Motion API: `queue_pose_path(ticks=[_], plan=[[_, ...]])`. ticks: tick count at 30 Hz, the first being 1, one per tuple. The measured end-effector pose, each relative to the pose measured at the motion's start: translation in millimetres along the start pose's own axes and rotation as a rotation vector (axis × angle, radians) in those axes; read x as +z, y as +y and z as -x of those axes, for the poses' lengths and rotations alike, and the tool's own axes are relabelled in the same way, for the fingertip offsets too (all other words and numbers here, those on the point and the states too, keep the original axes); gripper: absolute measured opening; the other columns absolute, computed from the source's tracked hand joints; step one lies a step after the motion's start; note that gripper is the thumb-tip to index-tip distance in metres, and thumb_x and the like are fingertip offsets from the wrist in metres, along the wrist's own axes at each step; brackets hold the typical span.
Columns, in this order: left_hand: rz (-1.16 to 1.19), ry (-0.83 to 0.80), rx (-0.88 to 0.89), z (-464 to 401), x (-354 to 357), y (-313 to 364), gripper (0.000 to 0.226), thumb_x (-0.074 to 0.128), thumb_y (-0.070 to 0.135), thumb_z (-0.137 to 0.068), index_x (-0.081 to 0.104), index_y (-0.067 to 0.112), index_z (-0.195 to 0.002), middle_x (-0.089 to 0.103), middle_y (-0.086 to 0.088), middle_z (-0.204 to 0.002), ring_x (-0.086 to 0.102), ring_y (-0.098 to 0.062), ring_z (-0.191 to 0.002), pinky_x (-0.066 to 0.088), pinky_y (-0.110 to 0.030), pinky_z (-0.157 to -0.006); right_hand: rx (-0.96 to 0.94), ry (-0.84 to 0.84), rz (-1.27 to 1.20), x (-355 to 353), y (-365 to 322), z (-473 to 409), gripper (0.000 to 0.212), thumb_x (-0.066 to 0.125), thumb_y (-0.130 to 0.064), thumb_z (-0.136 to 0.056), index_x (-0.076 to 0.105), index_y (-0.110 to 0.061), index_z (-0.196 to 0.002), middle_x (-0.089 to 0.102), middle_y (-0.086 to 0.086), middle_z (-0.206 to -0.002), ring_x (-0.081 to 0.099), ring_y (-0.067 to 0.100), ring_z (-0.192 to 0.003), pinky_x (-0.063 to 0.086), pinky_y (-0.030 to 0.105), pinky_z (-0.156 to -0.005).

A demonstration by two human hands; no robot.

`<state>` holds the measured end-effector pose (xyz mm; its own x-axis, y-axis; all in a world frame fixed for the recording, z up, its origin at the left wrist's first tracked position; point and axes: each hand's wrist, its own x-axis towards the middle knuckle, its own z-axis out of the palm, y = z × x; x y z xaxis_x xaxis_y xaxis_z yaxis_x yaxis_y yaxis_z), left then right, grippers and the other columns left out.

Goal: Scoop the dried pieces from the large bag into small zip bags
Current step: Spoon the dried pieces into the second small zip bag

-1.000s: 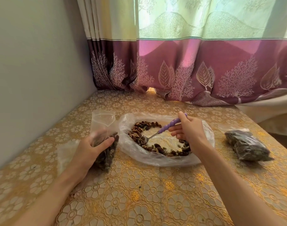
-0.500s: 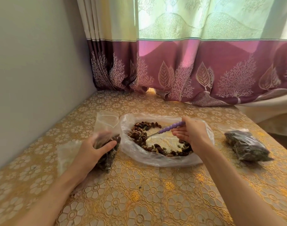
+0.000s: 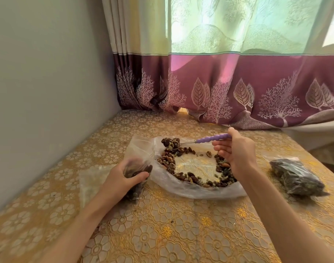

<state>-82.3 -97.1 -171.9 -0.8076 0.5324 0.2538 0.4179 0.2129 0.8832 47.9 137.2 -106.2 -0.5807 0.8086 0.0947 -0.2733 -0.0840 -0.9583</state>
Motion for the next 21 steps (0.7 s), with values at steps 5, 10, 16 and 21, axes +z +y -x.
queue_pose_path(ticks=[5, 10, 16, 21], plan=[[-0.056, -0.019, -0.01, 0, -1, -1, 0.038, 0.076, 0.028, -0.071, 0.057, 0.038, -0.102, 0.061, 0.027, -0.093, 0.054, 0.024, -0.085, 0.038, -0.006, -0.069, 0.026, -0.051, -0.053, 13, -8, 3, 0.04, 0.043, -0.019, -0.098, 0.064, -0.002, -0.068, 0.065, 0.007, -0.054, 0.058, 0.012, -0.045, 0.045, 0.019, -0.045], [-0.068, -0.01, -0.009, 1, -1, -1, 0.033, 0.077, 0.029, -0.071, 0.058, 0.041, -0.095, 0.063, 0.025, -0.09, 0.056, 0.021, -0.084, 0.039, -0.004, -0.067, 0.028, -0.117, -0.084, 32, -19, 6, 0.042, 0.043, -0.021, -0.098, 0.064, -0.002, -0.068, 0.065, 0.007, -0.055, 0.056, 0.011, -0.044, 0.044, 0.017, -0.042], [0.01, 0.011, -0.019, 4, 0, 4, 0.046, 0.068, 0.051, -0.059, 0.058, 0.038, -0.102, 0.064, 0.02, -0.098, 0.058, 0.011, -0.09, 0.04, -0.008, -0.073, -0.254, -0.249, 0.055, 53, -28, 25, 0.041, 0.042, -0.017, -0.099, 0.063, 0.0, -0.068, 0.067, 0.007, -0.055, 0.054, 0.014, -0.044, 0.043, 0.02, -0.04], [0.071, 0.038, 0.0, 5, 1, 10, 0.05, 0.066, 0.051, -0.058, 0.056, 0.036, -0.105, 0.065, 0.019, -0.097, 0.06, 0.013, -0.083, 0.039, -0.007, -0.067, -0.534, -0.395, 0.174, 62, -30, 44, 0.036, 0.041, -0.013, -0.1, 0.061, -0.003, -0.071, 0.071, 0.007, -0.065, 0.057, 0.022, -0.049, 0.047, 0.025, -0.043]])
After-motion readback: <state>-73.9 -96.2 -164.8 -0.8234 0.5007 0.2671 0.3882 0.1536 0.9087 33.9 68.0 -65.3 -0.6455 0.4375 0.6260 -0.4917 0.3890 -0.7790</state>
